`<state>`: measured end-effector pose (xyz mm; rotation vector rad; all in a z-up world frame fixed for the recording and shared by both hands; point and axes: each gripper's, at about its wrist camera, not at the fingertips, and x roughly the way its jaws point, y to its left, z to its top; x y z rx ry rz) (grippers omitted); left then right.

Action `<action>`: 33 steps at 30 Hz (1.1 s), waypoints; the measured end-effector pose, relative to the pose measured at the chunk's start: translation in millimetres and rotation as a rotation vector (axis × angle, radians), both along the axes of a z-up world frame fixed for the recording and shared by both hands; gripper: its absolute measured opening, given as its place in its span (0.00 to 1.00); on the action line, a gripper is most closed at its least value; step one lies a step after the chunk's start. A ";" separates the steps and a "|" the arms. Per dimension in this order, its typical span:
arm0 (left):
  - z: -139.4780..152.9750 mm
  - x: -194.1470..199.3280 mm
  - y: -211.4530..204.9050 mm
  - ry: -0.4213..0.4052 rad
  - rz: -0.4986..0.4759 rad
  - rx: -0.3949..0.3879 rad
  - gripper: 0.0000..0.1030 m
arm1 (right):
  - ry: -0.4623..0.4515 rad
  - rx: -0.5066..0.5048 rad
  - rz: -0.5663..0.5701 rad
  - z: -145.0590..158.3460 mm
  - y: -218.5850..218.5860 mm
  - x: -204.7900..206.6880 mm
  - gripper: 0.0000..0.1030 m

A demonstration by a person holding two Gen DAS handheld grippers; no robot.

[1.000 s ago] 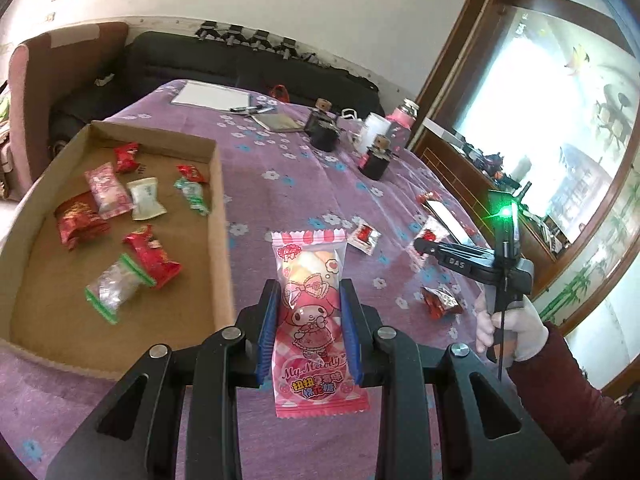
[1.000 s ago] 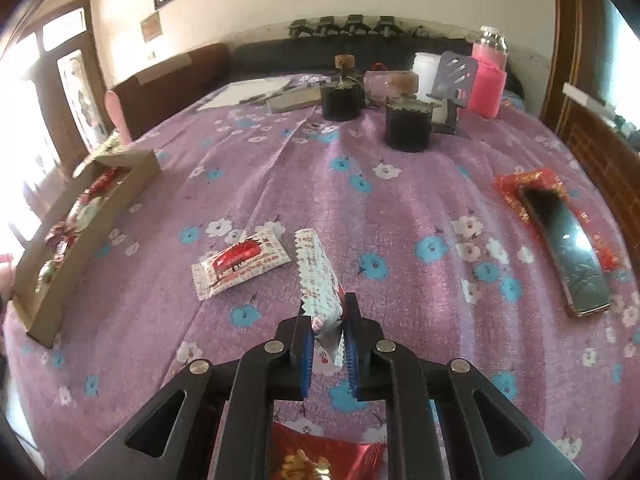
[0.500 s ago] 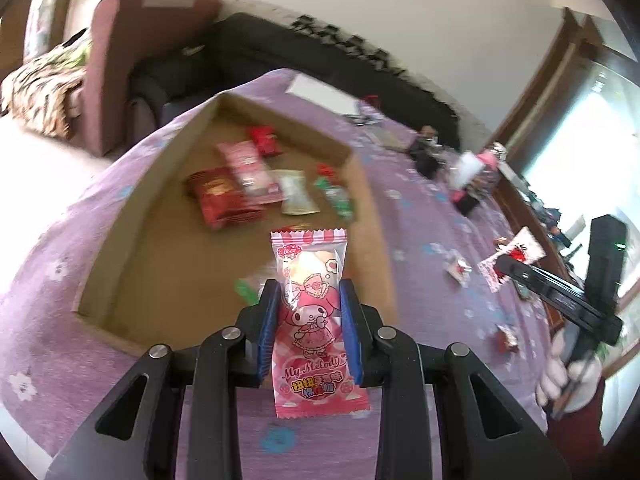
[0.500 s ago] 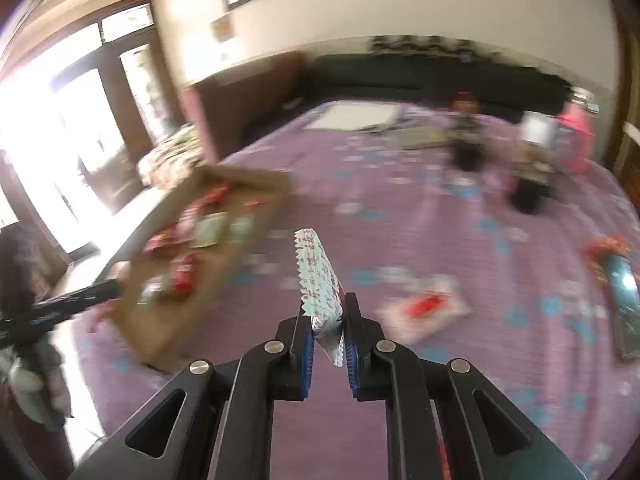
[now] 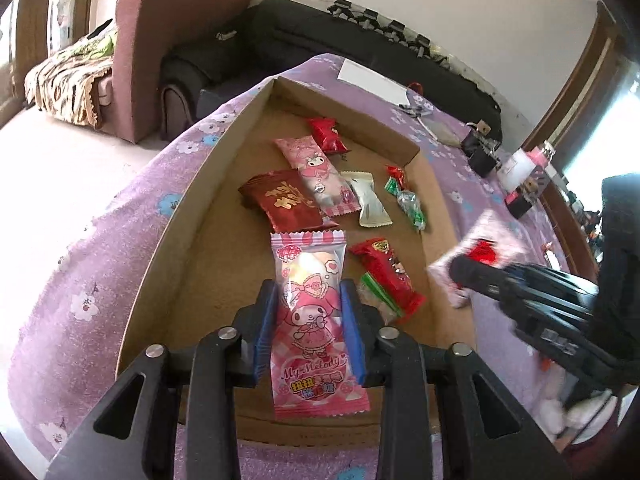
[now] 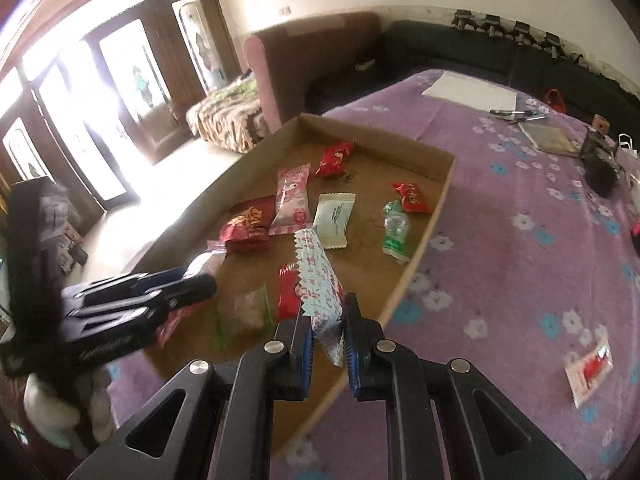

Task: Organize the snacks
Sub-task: 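Carry both packets into the cardboard box and open both tools, then grasp the white ALL'S WELL packet with the left tool while the right tool grasps a red gold-print packet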

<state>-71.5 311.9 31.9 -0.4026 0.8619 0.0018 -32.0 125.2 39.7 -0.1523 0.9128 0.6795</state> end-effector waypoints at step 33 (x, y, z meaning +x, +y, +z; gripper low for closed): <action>34.7 -50.2 -46.4 -0.074 -0.016 0.030 0.64 | -0.150 0.082 -0.243 24.9 -91.8 2.4 0.42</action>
